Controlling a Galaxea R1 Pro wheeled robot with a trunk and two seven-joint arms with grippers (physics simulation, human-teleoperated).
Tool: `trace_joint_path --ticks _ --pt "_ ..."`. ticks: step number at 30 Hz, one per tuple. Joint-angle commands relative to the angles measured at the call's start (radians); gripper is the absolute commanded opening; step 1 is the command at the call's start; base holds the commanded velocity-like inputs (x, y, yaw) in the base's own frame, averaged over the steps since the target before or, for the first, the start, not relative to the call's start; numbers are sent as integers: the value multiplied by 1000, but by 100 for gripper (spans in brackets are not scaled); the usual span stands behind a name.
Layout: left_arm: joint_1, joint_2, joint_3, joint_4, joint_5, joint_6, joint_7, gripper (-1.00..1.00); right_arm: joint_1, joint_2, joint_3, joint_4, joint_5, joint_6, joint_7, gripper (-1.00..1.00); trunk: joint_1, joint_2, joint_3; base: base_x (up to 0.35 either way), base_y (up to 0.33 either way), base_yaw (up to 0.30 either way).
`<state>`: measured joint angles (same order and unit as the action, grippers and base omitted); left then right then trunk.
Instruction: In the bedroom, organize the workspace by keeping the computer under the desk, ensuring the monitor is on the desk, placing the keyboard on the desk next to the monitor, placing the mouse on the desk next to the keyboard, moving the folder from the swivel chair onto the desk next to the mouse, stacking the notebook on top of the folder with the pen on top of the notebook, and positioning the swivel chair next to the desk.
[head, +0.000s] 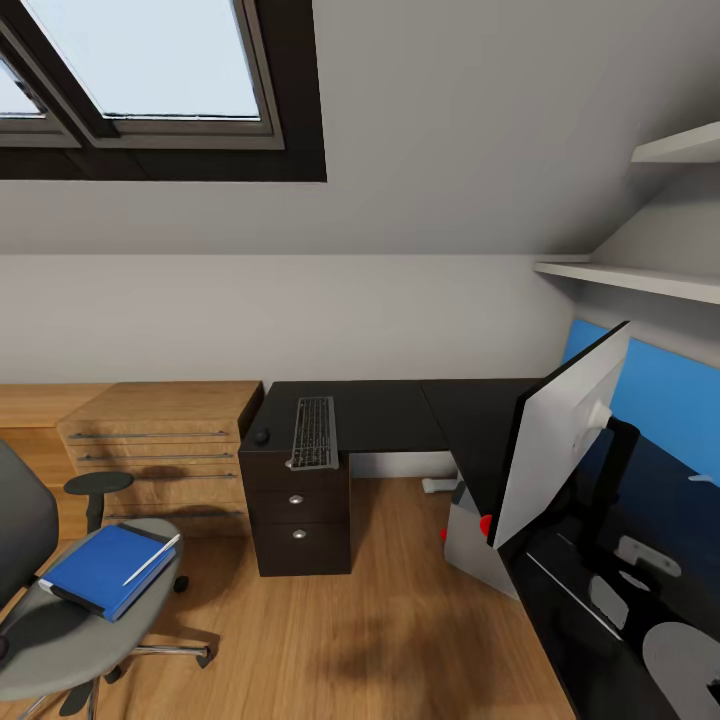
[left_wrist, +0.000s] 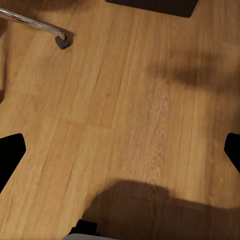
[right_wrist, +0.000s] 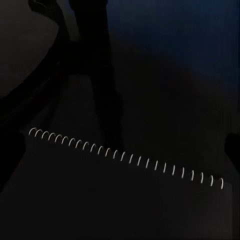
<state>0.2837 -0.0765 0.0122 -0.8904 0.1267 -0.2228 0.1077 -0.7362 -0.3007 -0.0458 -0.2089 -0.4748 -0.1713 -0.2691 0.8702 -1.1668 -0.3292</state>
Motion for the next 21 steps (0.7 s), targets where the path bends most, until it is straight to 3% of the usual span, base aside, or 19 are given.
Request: trace_joint_path --ticks 1,16,21 --pt "0 -1 0 -1 8 -5 -1 100 -10 1 -5 12 -4 -2 -3 100 0 -1 -1 0 0 0" --pt "0 -2 -4 -2 12 -42 -8 100 -26 0 -7 26 -8 40 -17 100 0 -1 -1 0 0 0" --pt "0 -2 -3 -2 15 -43 -8 100 -26 -1 -31 26 -9 38 -16 100 0 -1 -1 0 0 0"
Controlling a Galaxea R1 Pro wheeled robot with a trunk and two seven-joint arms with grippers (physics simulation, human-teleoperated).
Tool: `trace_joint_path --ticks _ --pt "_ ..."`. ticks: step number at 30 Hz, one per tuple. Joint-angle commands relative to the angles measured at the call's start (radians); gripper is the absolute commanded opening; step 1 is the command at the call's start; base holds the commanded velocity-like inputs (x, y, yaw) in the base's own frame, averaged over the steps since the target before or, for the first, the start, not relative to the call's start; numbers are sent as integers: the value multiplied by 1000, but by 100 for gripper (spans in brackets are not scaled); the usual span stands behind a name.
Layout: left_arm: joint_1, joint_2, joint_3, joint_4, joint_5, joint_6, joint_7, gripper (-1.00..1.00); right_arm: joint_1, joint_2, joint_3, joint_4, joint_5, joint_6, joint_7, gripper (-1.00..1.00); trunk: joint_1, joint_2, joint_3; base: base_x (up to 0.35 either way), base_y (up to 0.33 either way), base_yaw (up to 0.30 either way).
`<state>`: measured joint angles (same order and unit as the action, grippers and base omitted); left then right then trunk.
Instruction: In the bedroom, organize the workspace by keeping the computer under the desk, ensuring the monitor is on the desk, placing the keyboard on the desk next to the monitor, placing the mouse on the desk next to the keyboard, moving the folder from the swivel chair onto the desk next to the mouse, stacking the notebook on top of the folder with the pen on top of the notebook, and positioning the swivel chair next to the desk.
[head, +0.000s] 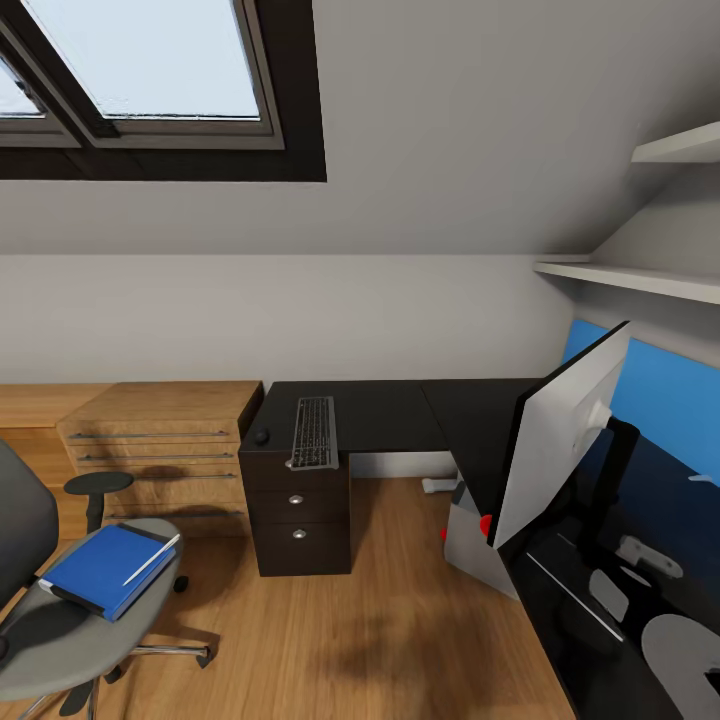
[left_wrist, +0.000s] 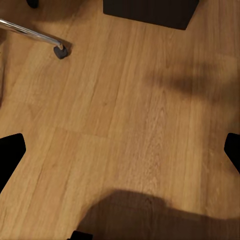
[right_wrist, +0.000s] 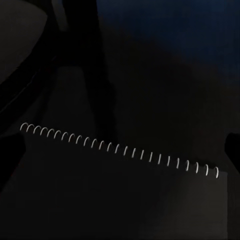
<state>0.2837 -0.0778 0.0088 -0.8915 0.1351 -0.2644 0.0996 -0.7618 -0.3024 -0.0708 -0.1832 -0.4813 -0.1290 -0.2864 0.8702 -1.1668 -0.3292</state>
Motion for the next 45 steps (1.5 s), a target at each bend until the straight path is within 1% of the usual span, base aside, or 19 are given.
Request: trace_joint_path --ticks 1,2,5,13,14,19,25,28,33,39,41,45 --pt "0 0 0 -1 6 -2 0 100 -1 1 -14 0 -3 -5 1 100 0 -1 -1 0 0 0" --pt "0 0 0 -1 7 -2 -1 100 0 -1 -84 -17 -2 -5 1 100 0 -1 -1 0 0 0" --pt "0 0 0 -1 6 -2 -1 100 0 -1 -98 -21 -1 -6 1 100 0 -1 -1 0 0 0" --pt "0 1 0 0 6 -2 -1 100 1 0 -103 -22 0 -13 4 100 0 -1 -1 0 0 -108" --pt "0 1 0 0 6 -1 -1 100 1 2 -103 -22 0 -29 4 100 0 -1 -1 13 0 -5" --pt "0 1 0 0 5 -1 -1 100 1 0 -103 -21 0 -62 1 100 0 -1 -1 185 0 -1" --pt "0 1 -1 0 3 -1 -1 100 1 -2 -104 -19 1 -65 1 100 0 -1 -1 111 0 0" --pt "0 1 -1 0 3 0 -1 100 1 -12 -104 -17 1 -73 1 100 0 -1 -1 92 -29 0" --pt "0 1 0 0 4 0 0 100 1 -22 -104 -16 1 -75 0 100 0 -1 -1 166 -78 0" --pt "0 0 3 0 7 -1 6 100 1 -36 -102 -15 2 -71 0 100 0 -1 -1 31 -16 0" --pt "0 0 3 0 7 0 8 100 1 -48 -101 -14 3 -69 -1 100 0 -1 -1 5 -3 0" --pt "0 -10 2 0 7 7 10 100 1 -60 -101 -13 4 -63 -2 100 0 -1 -1 1 0 0"
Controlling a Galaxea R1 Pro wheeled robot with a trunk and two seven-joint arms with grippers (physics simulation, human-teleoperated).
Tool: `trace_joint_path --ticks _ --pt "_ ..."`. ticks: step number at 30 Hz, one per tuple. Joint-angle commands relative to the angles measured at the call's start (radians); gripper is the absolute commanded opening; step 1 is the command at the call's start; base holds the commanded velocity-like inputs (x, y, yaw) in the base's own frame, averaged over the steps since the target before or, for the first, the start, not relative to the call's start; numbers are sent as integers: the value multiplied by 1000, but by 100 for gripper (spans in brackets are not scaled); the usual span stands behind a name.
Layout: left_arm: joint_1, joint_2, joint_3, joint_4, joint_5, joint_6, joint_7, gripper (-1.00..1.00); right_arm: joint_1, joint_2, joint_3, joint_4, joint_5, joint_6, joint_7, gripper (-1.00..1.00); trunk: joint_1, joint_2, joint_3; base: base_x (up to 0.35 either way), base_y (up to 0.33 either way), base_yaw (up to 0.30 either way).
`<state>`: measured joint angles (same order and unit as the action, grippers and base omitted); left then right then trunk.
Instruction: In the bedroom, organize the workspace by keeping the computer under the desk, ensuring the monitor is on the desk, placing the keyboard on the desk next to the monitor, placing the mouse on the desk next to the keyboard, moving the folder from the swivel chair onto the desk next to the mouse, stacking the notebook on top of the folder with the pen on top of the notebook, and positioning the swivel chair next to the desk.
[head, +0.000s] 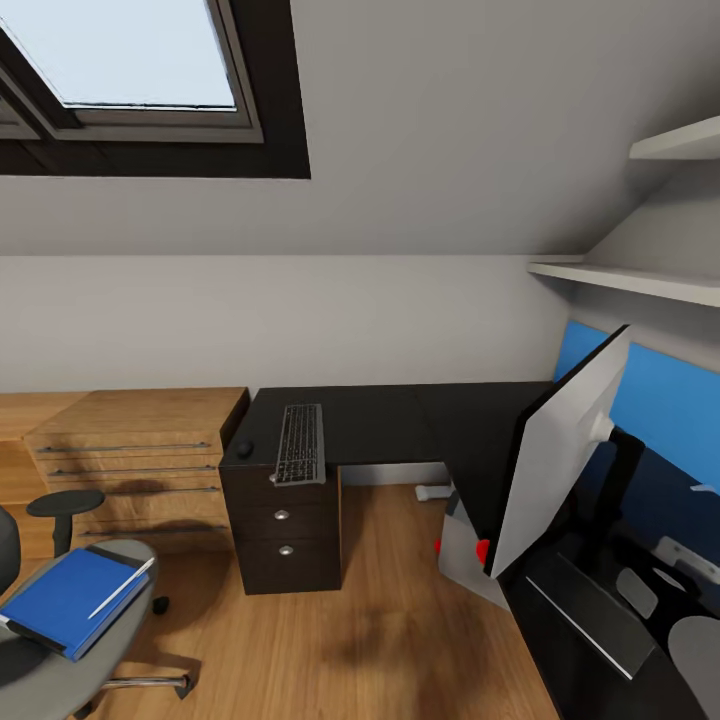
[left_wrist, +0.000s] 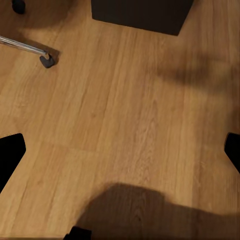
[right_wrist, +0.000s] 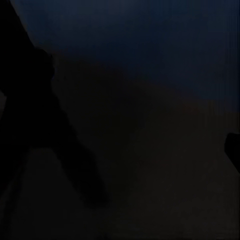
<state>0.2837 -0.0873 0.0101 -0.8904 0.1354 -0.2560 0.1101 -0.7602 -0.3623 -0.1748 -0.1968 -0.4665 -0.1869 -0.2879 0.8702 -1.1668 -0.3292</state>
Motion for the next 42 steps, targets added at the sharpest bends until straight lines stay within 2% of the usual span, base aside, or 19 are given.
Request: trace_joint_path --ticks 1,6,9,11,14,15,17,20,27,33,42 --pt "0 -4 0 -1 7 -1 0 100 -1 -3 3 0 -11 1 0 100 0 -1 -1 0 0 0" --pt "-1 -11 0 -5 7 9 5 100 -1 -8 3 0 -11 28 -1 100 0 -1 -1 0 0 0" --pt "-2 -12 0 -30 7 59 46 100 -1 -12 2 0 -11 36 -1 100 0 -1 -1 0 0 0" --pt "-6 -11 0 -72 7 172 91 100 -1 -13 3 0 -11 41 -1 100 0 -1 -1 0 0 0" --pt "-22 -7 3 -116 9 398 122 100 -1 -13 3 1 -10 45 -1 100 0 -1 -1 0 0 0" --pt "-35 -6 5 -122 13 437 126 100 -1 -13 3 1 -9 49 -1 100 0 -1 -1 0 0 0" --pt "-50 -6 11 -128 21 462 127 100 -1 -13 3 1 -10 61 -1 100 0 -1 -1 0 0 0" --pt "-59 -6 19 -135 28 451 128 100 -1 -14 2 1 -10 88 -1 100 0 -1 -1 0 0 0" --pt "-65 -8 25 -190 33 333 129 100 -1 -14 0 -2 -12 136 -2 100 4 -8 -4 0 0 0" --pt "-66 -8 25 -201 33 306 130 100 -1 -13 0 -4 -13 143 -2 100 27 -50 -23 0 0 0" --pt "-66 -8 25 -203 32 300 131 100 -1 -12 0 -4 -14 144 -2 100 61 -113 -51 0 0 0"
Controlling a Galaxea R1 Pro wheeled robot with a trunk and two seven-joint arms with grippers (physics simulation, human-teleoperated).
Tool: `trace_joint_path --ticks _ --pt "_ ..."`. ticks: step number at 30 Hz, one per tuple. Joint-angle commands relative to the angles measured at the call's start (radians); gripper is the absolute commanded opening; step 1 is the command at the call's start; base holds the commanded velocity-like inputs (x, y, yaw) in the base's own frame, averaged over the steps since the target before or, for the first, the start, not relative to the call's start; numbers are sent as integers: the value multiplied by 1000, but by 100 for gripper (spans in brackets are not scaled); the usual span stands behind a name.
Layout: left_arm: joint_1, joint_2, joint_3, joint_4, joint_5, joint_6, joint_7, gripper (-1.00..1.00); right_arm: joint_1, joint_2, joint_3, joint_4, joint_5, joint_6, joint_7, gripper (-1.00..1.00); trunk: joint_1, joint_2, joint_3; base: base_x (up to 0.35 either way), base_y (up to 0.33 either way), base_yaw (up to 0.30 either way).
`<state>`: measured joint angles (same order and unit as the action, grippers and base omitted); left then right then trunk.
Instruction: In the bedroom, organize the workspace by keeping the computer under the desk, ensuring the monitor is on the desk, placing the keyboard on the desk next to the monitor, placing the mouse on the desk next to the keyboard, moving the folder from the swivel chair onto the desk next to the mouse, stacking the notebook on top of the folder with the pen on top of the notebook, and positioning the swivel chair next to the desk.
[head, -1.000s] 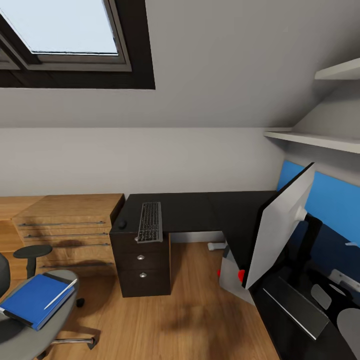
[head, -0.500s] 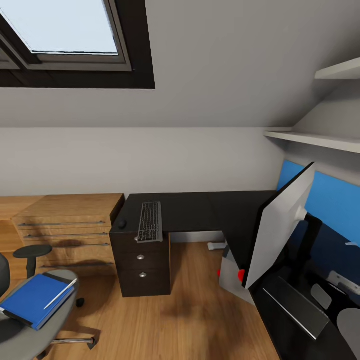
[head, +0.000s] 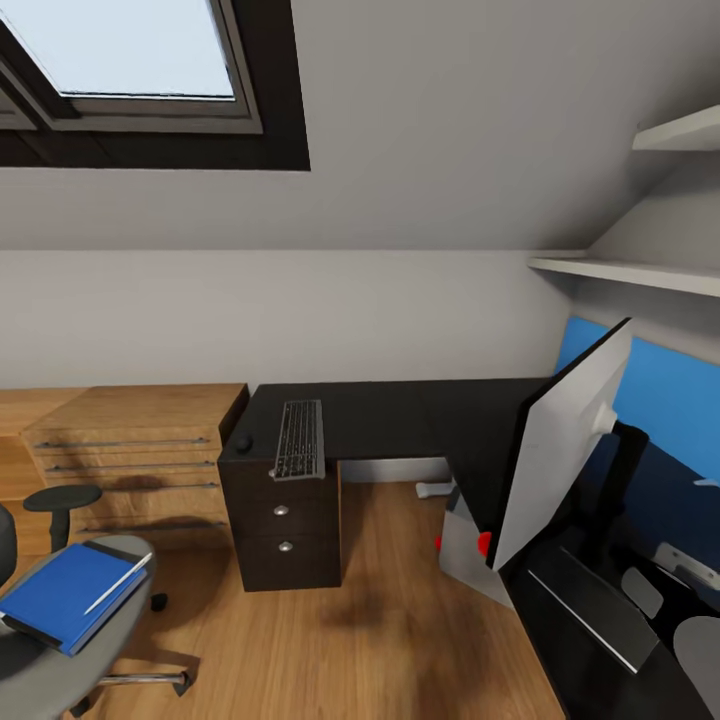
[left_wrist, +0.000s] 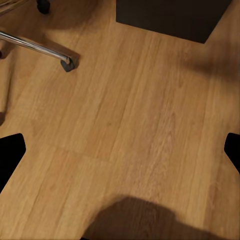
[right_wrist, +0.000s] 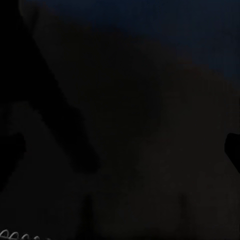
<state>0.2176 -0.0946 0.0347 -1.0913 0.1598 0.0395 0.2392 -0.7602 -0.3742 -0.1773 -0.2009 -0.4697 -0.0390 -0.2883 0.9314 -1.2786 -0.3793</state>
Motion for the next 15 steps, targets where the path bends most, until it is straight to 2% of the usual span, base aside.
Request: trace_joint_path --ticks 1,7,12,15 --pt "0 -1 1 -2 8 4 2 100 -1 0 2 0 -10 -4 -2 100 4 -8 -4 0 0 0" --pt "0 -1 1 -2 6 3 2 100 -1 0 2 -1 -10 -1 -3 100 27 -50 -23 0 0 0" --pt "0 -1 1 -1 6 2 2 100 -1 0 2 -5 -10 66 -23 100 46 -85 -39 0 0 0" --pt "0 -1 1 -1 6 2 2 100 -1 0 2 -5 -10 71 -29 100 58 -106 -48 0 0 0"
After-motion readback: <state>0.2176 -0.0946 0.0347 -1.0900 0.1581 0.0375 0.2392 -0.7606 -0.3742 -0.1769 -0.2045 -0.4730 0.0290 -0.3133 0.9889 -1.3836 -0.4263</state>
